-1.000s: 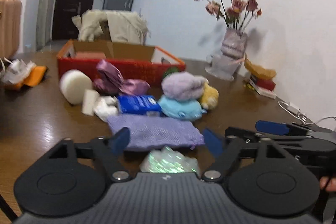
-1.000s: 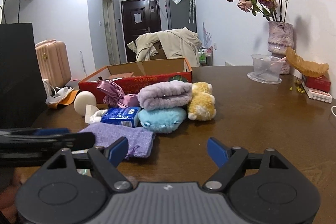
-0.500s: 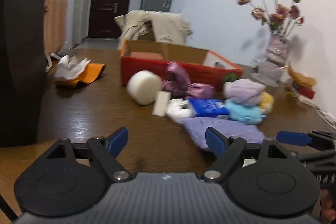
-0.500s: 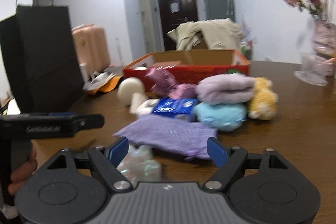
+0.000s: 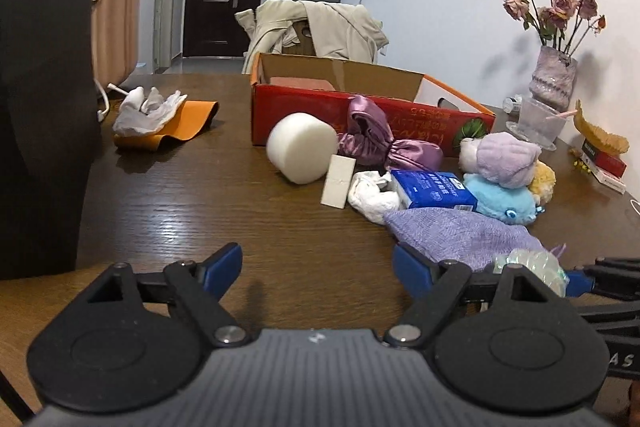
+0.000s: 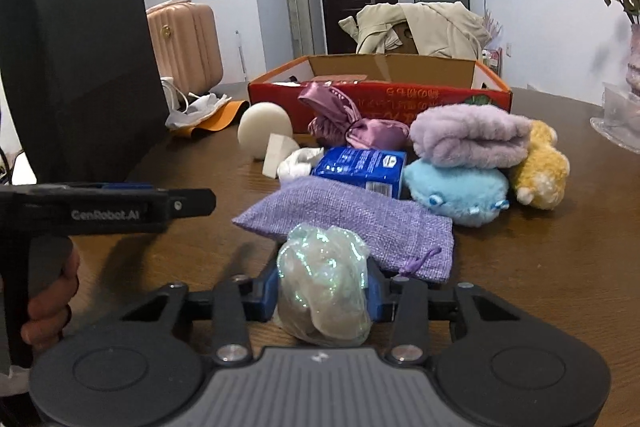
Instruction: Organize soft objects
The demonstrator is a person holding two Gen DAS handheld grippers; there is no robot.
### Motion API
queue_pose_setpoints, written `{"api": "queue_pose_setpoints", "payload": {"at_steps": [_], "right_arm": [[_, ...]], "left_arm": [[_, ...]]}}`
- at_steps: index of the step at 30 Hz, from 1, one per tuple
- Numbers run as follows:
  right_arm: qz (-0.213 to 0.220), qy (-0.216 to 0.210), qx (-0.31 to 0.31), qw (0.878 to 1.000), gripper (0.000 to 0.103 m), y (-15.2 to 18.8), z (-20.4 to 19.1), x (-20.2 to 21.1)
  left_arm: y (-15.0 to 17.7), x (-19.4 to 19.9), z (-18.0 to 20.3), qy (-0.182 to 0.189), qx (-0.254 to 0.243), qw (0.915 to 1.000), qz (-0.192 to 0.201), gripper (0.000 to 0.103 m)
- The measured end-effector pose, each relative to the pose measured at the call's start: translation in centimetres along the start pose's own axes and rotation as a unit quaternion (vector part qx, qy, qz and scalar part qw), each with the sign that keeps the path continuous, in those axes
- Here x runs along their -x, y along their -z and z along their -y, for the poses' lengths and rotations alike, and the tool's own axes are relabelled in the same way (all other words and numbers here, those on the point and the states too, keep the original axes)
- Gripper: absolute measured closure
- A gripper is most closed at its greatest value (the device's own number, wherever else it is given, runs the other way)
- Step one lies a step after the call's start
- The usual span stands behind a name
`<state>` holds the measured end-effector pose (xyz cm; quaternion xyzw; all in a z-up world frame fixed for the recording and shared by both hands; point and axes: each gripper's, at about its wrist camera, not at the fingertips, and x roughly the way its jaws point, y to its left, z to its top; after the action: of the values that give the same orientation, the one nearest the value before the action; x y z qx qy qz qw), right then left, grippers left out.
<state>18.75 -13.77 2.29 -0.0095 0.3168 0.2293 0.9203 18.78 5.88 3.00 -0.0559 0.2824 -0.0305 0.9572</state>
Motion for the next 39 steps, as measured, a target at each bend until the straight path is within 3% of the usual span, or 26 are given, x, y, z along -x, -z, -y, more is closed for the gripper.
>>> {"api": "queue_pose_setpoints", "payload": {"at_steps": [7,10,17,18,20,23,27,29,36,39], "right_arm": [[0.036,0.005,0.005,0.999,0.062,-1.8,1.1,1.9],[0.053,0.026,-0.009,0.998,0.062,-2.2,2.7,2.6],[0.090,0.046,-0.018,0.995,0.062,-4.7,6.5,3.8],[0.096,0.046,-0.018,0.994,0.062,-5.0,6.8,3.7],[0.109,0.039,-0.021,0.993,0.062,-6.0,7.4,3.7],[0.130,0.030,-0.019,0.991,0.062,-7.4,8.0,3.6],[0.108,0.018,-0.017,0.994,0.062,-7.9,8.6,1.4],[0.100,0.011,-0.016,0.995,0.062,-7.9,8.7,0.9],[0.139,0.003,-0.009,0.990,0.062,-8.9,8.2,3.6],[0.167,-0.027,-0.020,0.985,0.062,-9.8,8.3,6.4]], "left_arm": [[-1.0,-0.8,1.2,0.011,-0.014,0.9998,0.006,0.019],[-1.8,-1.9,2.1,0.009,-0.025,0.9996,0.004,0.019],[-4.7,-4.3,2.7,-0.015,-0.031,0.9993,0.015,0.024],[-4.9,-4.8,2.8,-0.019,-0.034,0.9991,0.013,0.027],[-5.5,-6.4,2.7,-0.032,-0.037,0.9988,-0.005,0.043],[-5.9,-8.2,1.8,-0.027,-0.016,0.9993,-0.021,0.053],[-6.1,-10.0,0.8,-0.012,0.022,0.9989,-0.040,0.068],[-6.2,-10.3,0.7,0.000,0.026,0.9986,-0.045,0.085],[-7.2,-5.3,1.6,0.027,0.038,0.9989,-0.005,0.085],[-8.6,-1.6,2.5,0.037,0.023,0.9984,0.035,0.085]]}}
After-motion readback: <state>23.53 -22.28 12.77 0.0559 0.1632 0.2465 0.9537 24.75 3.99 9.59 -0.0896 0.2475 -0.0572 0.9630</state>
